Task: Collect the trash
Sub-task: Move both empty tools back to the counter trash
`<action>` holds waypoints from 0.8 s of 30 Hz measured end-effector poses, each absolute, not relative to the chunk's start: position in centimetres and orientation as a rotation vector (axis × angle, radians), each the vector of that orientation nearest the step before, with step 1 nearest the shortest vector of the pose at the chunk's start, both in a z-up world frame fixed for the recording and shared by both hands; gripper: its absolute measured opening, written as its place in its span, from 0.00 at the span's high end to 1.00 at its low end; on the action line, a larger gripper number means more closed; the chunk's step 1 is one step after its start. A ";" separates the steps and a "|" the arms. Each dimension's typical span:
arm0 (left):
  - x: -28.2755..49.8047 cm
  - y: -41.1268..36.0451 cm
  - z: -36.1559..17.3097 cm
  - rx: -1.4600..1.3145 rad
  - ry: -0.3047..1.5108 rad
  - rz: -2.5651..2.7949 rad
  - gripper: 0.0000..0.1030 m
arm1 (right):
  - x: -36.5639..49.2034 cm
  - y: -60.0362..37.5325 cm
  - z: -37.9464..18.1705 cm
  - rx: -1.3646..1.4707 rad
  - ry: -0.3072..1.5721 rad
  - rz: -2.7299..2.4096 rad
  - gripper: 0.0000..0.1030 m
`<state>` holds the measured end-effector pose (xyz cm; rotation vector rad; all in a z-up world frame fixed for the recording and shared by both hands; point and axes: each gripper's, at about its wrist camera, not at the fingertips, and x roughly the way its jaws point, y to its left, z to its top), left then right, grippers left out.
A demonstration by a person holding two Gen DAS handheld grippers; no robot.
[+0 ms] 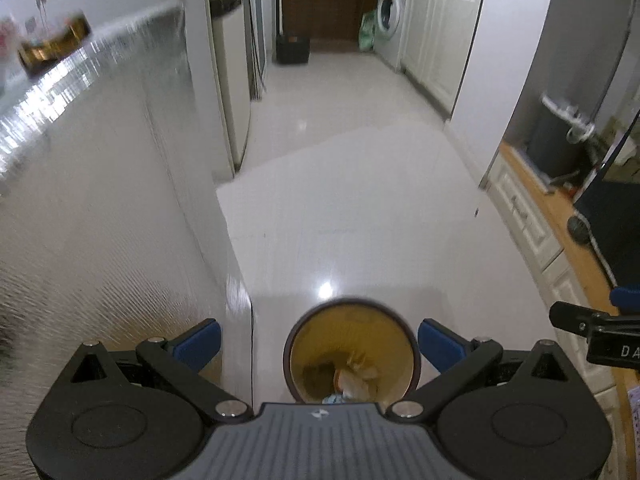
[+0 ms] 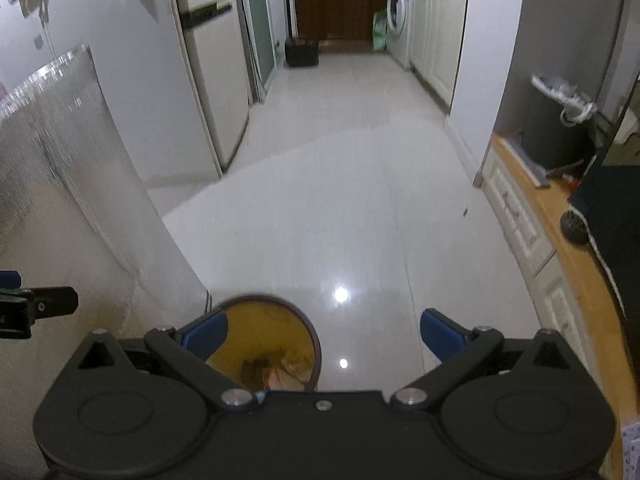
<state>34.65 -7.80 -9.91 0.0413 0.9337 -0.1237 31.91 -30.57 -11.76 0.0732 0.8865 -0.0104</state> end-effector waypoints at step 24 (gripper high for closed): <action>27.6 -3.1 4.8 -0.044 0.568 0.022 0.00 | 27.5 -26.5 0.2 0.052 0.501 0.100 0.00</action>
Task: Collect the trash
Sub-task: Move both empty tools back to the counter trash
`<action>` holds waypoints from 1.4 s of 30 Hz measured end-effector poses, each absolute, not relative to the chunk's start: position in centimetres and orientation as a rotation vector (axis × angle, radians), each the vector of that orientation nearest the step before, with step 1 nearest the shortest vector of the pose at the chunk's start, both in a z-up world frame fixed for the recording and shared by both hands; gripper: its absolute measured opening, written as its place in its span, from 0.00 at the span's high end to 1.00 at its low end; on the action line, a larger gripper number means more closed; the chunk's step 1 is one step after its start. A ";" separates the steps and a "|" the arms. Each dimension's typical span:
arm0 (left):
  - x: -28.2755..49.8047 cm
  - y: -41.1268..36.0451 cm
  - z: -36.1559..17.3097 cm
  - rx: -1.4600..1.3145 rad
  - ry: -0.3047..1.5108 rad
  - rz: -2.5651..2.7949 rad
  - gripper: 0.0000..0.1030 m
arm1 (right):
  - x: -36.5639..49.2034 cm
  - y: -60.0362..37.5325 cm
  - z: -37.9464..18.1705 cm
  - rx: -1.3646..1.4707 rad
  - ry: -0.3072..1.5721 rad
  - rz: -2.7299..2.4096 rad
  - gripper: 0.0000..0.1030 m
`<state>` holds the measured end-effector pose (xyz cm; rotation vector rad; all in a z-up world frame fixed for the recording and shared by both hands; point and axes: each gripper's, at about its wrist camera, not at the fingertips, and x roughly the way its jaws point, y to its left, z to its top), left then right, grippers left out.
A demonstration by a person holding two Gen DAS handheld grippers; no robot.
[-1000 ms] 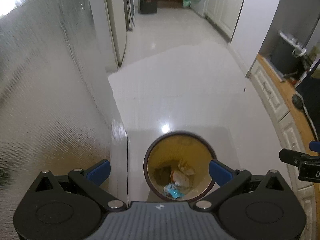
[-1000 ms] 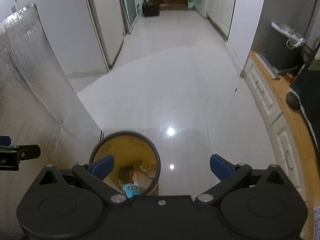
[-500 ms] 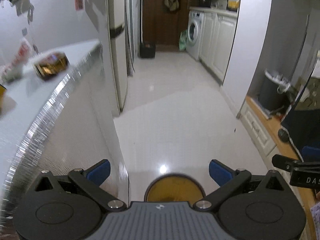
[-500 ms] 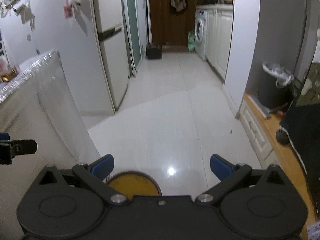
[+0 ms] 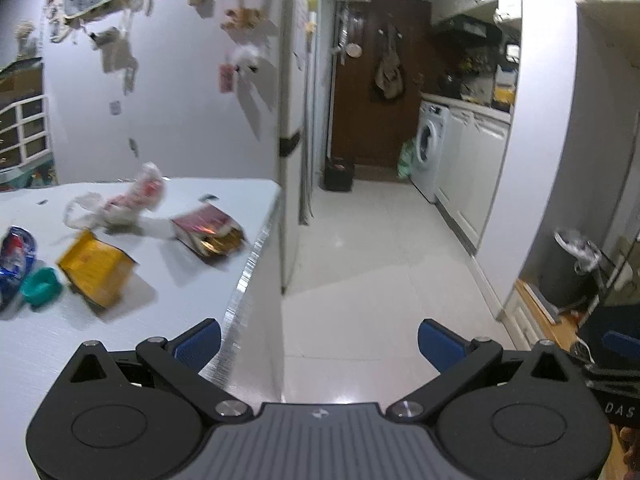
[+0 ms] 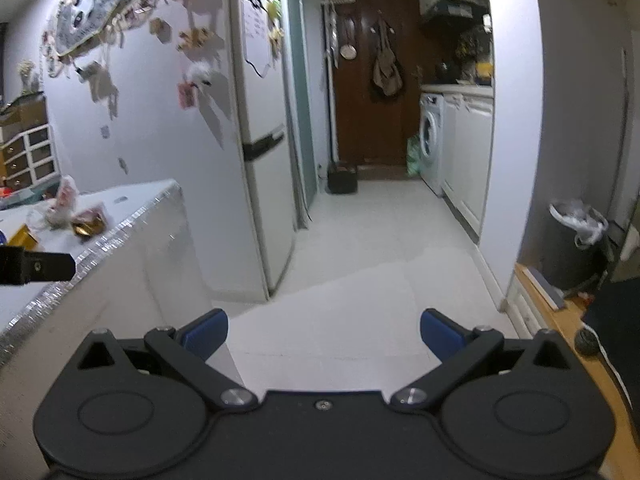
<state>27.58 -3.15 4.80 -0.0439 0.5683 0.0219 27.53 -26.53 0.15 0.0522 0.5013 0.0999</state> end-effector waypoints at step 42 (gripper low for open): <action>21.6 31.1 7.5 -0.139 0.556 0.546 0.00 | 33.9 1.7 5.5 -0.196 0.355 0.759 0.00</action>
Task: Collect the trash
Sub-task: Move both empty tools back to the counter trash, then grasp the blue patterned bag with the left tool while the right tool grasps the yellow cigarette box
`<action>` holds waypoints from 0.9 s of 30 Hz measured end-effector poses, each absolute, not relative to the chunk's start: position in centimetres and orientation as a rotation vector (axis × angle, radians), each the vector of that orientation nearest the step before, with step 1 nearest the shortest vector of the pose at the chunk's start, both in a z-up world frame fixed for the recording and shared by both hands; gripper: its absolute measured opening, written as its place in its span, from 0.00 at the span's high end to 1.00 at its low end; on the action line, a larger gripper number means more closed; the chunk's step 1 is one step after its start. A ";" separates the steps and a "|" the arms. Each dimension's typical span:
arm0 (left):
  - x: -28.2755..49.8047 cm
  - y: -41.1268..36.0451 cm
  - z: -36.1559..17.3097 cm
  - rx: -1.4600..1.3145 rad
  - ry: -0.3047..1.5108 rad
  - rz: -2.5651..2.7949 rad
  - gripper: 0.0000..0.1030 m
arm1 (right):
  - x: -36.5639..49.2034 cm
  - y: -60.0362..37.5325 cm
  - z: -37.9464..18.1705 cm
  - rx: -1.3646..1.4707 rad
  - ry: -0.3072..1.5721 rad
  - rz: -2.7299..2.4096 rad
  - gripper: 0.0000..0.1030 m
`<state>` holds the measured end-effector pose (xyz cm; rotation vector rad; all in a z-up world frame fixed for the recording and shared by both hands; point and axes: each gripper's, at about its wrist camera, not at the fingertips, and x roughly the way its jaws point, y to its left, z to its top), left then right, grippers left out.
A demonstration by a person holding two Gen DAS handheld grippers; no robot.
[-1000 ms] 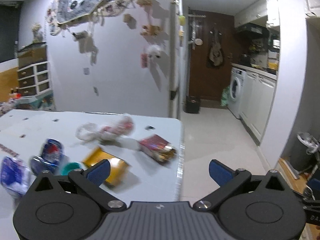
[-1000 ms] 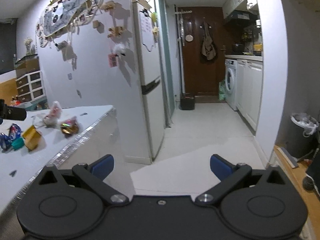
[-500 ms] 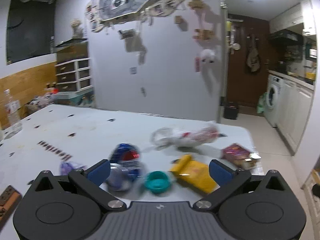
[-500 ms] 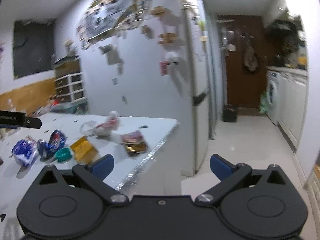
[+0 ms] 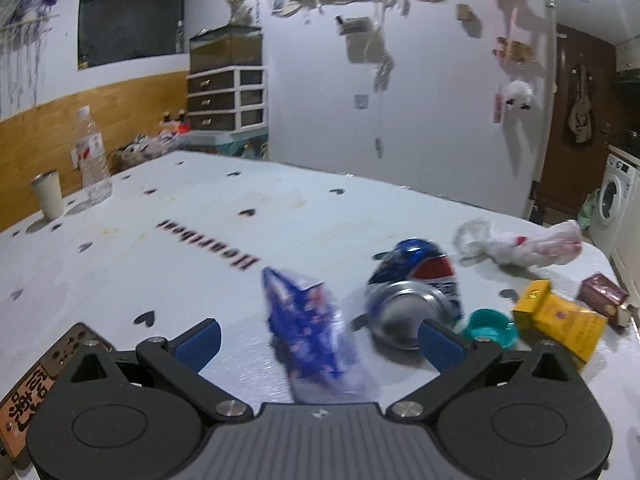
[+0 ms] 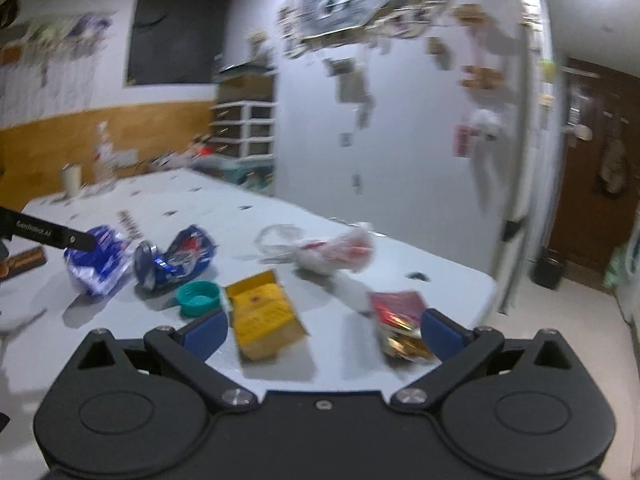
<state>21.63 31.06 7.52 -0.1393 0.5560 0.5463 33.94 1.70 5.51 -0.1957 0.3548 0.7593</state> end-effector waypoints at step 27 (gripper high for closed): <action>23.1 34.1 3.7 -0.262 0.618 0.465 0.46 | 36.6 11.1 2.3 -0.363 0.487 0.856 0.21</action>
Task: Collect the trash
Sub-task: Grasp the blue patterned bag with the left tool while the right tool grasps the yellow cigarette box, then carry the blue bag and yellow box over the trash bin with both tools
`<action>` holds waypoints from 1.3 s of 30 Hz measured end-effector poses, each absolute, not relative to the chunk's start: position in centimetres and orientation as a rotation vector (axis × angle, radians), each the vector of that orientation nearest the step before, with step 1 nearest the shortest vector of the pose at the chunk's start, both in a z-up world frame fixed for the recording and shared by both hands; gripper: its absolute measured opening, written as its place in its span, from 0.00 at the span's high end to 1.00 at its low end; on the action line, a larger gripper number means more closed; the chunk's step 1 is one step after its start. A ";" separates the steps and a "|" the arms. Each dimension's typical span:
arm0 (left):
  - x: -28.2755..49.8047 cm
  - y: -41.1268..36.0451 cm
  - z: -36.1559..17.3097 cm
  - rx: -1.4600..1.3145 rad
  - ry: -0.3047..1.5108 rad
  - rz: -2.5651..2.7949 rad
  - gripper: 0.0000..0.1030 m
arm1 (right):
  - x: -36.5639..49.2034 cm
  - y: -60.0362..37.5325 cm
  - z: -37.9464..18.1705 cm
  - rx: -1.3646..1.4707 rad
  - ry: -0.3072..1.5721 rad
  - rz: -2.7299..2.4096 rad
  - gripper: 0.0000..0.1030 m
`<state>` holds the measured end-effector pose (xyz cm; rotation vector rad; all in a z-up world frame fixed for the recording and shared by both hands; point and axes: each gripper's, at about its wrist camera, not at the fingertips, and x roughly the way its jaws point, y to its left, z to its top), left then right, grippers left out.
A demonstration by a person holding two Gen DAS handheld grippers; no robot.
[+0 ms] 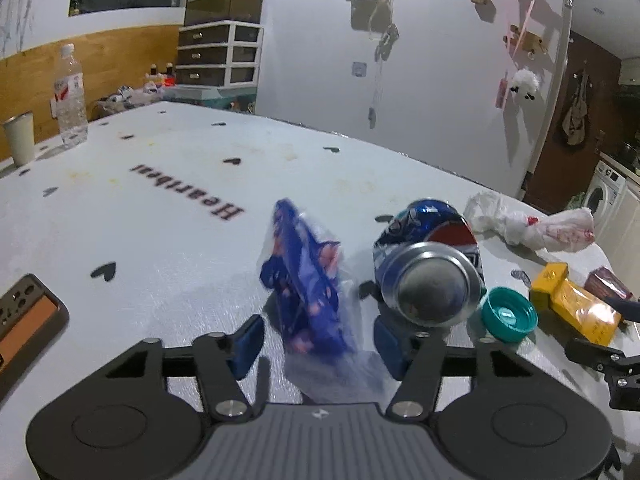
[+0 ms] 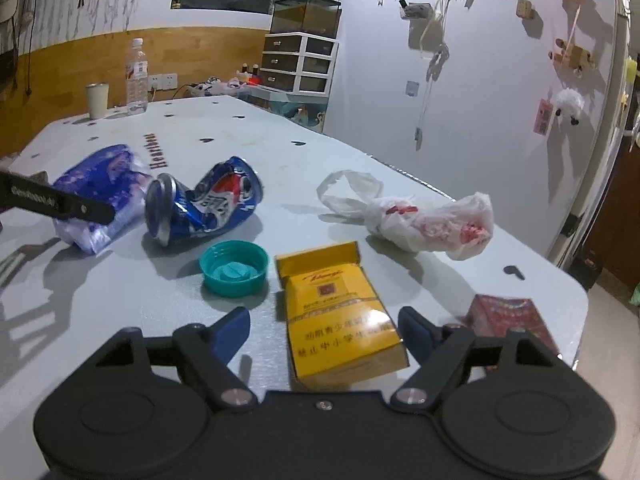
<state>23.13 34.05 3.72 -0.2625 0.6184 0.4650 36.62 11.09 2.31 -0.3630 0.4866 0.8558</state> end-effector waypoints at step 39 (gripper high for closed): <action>17.2 31.9 3.4 -0.210 0.622 0.440 0.82 | 33.0 11.5 2.3 -0.162 0.723 0.752 0.37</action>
